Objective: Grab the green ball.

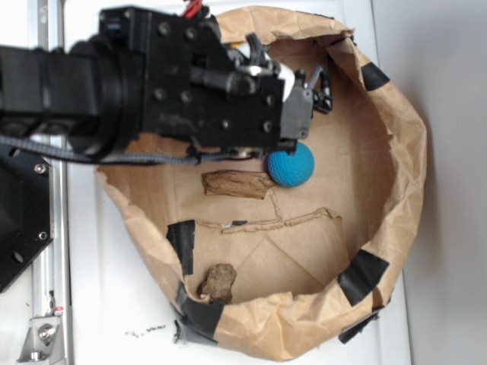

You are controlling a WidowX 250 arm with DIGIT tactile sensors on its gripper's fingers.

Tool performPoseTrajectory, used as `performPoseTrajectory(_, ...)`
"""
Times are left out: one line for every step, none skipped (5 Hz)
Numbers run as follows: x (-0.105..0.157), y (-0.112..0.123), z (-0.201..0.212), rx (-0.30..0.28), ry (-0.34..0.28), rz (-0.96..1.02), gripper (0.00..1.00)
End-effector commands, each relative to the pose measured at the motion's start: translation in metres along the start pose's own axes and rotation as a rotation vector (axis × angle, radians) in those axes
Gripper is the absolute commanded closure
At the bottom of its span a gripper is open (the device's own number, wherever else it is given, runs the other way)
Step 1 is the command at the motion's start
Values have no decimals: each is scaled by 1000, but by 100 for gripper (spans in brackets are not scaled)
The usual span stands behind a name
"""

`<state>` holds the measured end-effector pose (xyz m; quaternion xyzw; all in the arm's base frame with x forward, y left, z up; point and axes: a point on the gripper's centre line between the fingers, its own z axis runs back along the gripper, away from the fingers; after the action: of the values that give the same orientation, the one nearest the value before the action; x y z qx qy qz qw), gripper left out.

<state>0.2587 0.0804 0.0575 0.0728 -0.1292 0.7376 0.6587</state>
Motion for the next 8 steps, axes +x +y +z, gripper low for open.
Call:
performPoseTrajectory(24,1,7,-75,-24,36,0)
performPoseTrajectory(29,5,5,-80,-39,32,0)
performPoseTrajectory(31,10,-1,-68,-55,22,0)
performPoseTrajectory(29,13,-4,-52,-80,23,0)
performPoseTrajectory(27,12,-4,-43,-99,28,0)
performPoseTrajectory(32,12,-21,-22,-117,29,0)
performPoseTrajectory(32,12,-27,-5,-129,32,0)
performPoseTrajectory(31,15,-33,10,-145,30,0)
